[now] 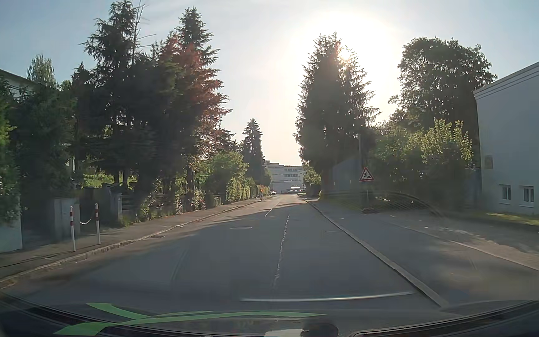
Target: Follow the waypoints while adhering to traffic rules and regulations
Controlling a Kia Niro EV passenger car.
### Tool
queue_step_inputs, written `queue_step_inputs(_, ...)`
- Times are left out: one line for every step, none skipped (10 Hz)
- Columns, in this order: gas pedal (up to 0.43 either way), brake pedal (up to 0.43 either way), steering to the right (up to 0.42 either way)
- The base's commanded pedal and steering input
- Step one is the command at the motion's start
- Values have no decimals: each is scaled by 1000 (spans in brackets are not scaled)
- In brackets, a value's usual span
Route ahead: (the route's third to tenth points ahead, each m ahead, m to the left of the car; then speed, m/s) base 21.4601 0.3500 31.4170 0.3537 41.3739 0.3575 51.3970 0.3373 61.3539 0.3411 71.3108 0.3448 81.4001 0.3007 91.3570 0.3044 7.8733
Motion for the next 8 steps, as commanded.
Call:
queue_step_inputs(0, 0, -3)
queue_step_inputs(0, 0, -2)
queue_step_inputs(0, 0, -2)
queue_step_inputs(0, 0, -3)
queue_step_inputs(0, 0, -2)
queue_step_inputs(0, 0, -2)
queue_step_inputs(0, 0, -2)
queue_step_inputs(0, 0, -2)
